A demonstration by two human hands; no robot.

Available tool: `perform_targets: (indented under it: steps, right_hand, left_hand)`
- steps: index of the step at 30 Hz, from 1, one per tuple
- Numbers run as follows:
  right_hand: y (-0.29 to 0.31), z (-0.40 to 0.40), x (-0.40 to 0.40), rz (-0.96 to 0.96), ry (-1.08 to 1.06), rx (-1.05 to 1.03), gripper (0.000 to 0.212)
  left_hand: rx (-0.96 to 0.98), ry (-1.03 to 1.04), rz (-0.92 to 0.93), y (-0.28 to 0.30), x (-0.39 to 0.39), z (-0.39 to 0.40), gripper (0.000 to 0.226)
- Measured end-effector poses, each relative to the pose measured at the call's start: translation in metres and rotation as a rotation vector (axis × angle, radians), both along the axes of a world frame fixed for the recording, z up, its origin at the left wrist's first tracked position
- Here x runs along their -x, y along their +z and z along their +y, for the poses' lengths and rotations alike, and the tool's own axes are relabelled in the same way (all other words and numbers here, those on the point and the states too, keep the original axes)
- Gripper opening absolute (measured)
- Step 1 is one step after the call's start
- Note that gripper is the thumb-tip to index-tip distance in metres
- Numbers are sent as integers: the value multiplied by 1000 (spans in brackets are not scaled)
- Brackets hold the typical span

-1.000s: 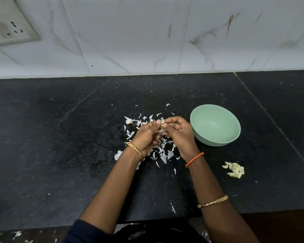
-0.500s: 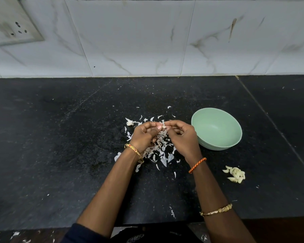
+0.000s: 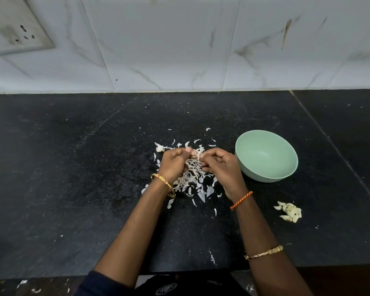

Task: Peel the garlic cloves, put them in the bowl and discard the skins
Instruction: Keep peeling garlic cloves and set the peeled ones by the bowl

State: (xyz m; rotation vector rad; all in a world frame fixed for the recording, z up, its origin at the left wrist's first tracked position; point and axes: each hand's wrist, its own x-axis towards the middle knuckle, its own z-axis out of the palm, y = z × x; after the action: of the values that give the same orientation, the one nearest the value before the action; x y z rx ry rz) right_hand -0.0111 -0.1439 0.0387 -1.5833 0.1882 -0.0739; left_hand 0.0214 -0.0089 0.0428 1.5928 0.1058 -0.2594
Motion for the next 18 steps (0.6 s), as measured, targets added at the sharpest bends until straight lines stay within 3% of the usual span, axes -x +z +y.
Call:
perform_targets:
  steps: [2,6,18]
  right_hand:
    - [0,1,0,57,-12,-97,12]
    - [4,0,1,113,-15,-266,18]
    - [12,-6,4,225,-51,-533,19]
  left_hand:
    - [-8,-37,30,-1,0,0,33]
    - [-31,-152,-53,0,4,0,16]
    - [-16,-119,20,-1,6,-6,22]
